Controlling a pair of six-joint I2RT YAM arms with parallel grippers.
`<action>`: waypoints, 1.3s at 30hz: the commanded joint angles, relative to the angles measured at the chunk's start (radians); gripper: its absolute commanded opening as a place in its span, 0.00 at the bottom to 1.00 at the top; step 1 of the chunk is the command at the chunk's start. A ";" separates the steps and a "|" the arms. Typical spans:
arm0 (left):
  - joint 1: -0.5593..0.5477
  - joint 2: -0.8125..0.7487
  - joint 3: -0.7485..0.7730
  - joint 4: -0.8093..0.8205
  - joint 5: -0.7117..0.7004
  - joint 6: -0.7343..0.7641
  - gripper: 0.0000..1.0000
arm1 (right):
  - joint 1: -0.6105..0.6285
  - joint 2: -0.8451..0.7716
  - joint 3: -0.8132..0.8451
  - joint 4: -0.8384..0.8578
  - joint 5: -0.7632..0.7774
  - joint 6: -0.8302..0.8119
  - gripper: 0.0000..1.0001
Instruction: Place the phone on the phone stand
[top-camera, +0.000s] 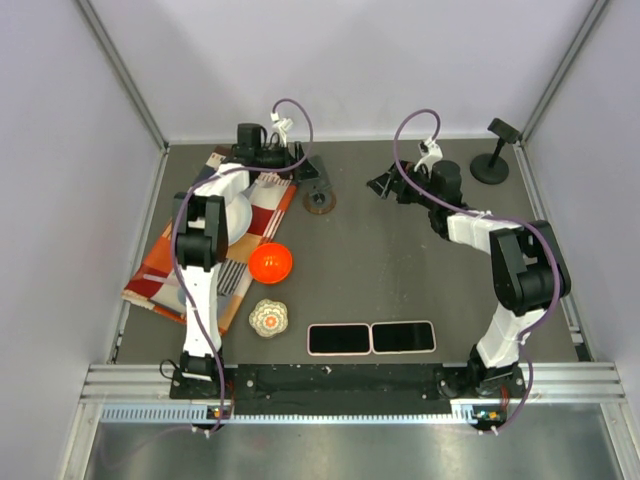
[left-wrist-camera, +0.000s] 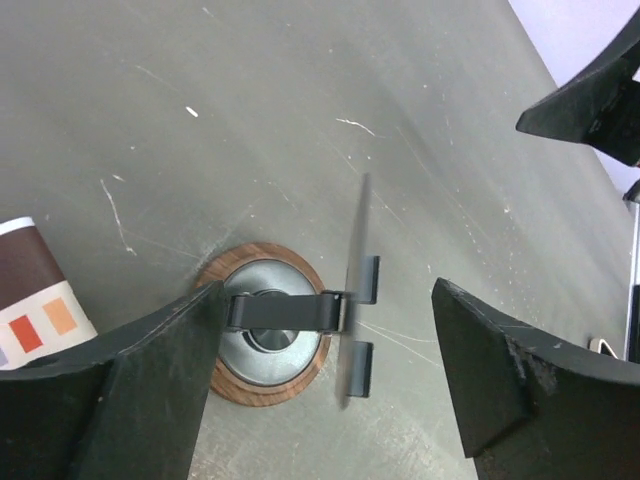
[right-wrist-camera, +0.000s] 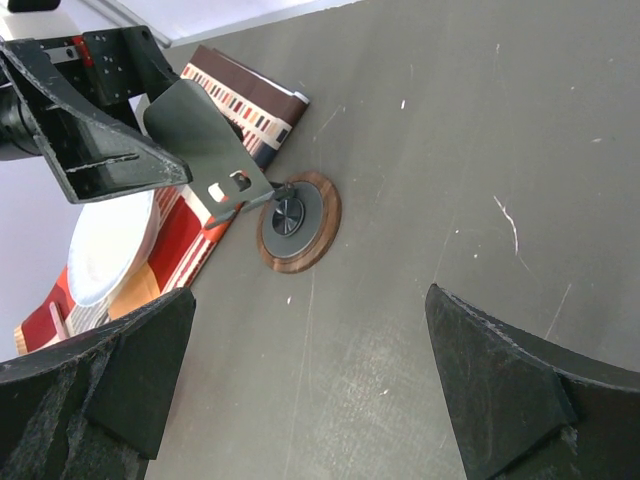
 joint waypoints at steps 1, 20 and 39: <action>0.009 -0.123 -0.053 0.066 -0.044 -0.001 0.93 | 0.014 0.015 0.065 -0.028 0.023 -0.031 0.99; -0.218 -0.881 -0.815 0.346 -1.033 -0.055 0.99 | 0.309 -0.379 0.220 -1.213 0.770 0.207 0.99; -0.203 -0.848 -0.823 0.387 -0.683 0.033 0.82 | 0.313 -0.817 -0.209 -1.685 0.486 0.888 0.99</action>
